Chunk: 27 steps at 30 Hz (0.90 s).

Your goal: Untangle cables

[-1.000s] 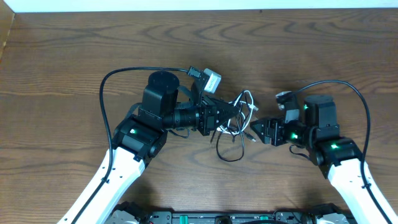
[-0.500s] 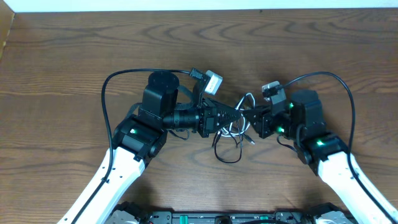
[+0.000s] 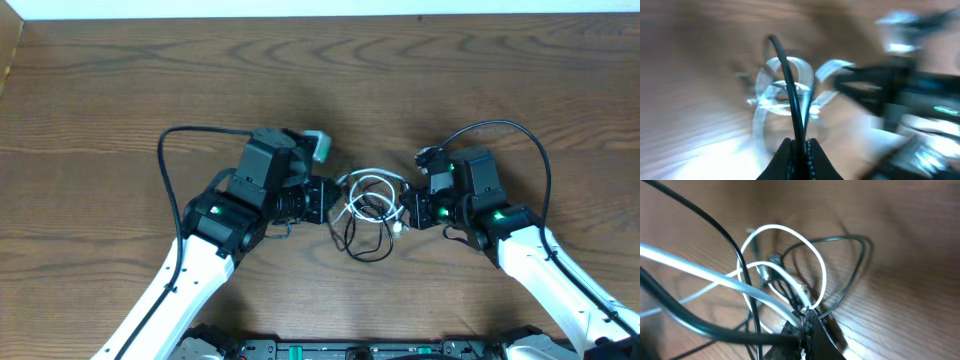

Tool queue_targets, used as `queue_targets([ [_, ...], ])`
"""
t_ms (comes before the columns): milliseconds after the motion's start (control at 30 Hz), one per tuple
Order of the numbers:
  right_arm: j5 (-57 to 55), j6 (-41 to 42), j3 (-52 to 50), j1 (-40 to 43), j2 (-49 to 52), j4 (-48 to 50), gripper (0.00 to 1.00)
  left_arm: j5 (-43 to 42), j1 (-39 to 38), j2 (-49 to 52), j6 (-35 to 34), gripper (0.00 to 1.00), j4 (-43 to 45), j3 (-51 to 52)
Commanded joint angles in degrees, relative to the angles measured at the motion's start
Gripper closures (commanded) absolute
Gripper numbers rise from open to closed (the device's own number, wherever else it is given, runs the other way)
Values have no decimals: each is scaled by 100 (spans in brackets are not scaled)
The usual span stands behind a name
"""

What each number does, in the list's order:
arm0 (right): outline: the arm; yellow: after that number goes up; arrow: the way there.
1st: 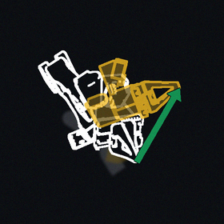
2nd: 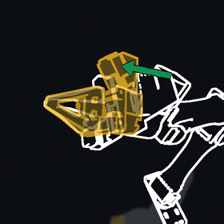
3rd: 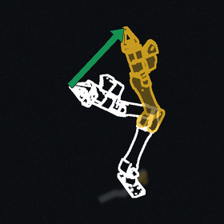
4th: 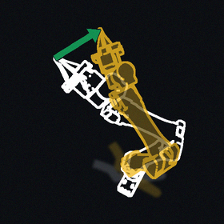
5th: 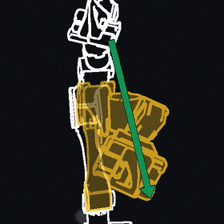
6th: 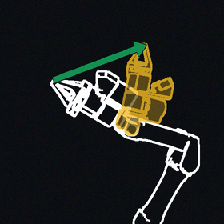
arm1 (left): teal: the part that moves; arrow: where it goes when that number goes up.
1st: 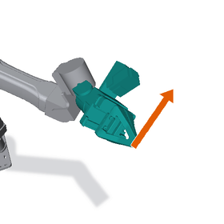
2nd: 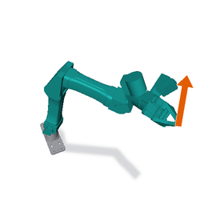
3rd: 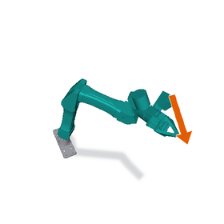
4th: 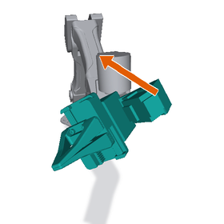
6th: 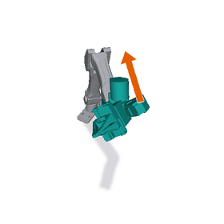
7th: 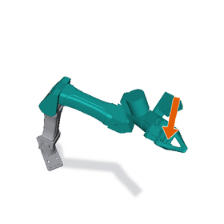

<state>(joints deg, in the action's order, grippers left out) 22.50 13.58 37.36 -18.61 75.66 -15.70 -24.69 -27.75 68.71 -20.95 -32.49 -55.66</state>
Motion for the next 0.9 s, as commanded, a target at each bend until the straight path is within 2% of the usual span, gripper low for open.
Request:
queue_targets([
  [0,-608,7,24,-24,0,-92,99,1985,39,33,72,93,-330,2],
  [300,-1104,138,24,-17,0,-101,99,2092,297,33,24,92,-437,2],
  [533,-1412,262,24,-20,0,-96,99,2085,903,31,-61,92,-463,2],
  [667,-1858,680,24,-17,0,-192,99,2055,1261,31,-81,92,-501,2],
  [833,-1832,721,24,-20,0,-188,98,1482,1539,28,-79,92,-466,2],
  [867,-1720,721,24,-20,0,-177,93,1220,1554,31,-79,92,-444,2],
])
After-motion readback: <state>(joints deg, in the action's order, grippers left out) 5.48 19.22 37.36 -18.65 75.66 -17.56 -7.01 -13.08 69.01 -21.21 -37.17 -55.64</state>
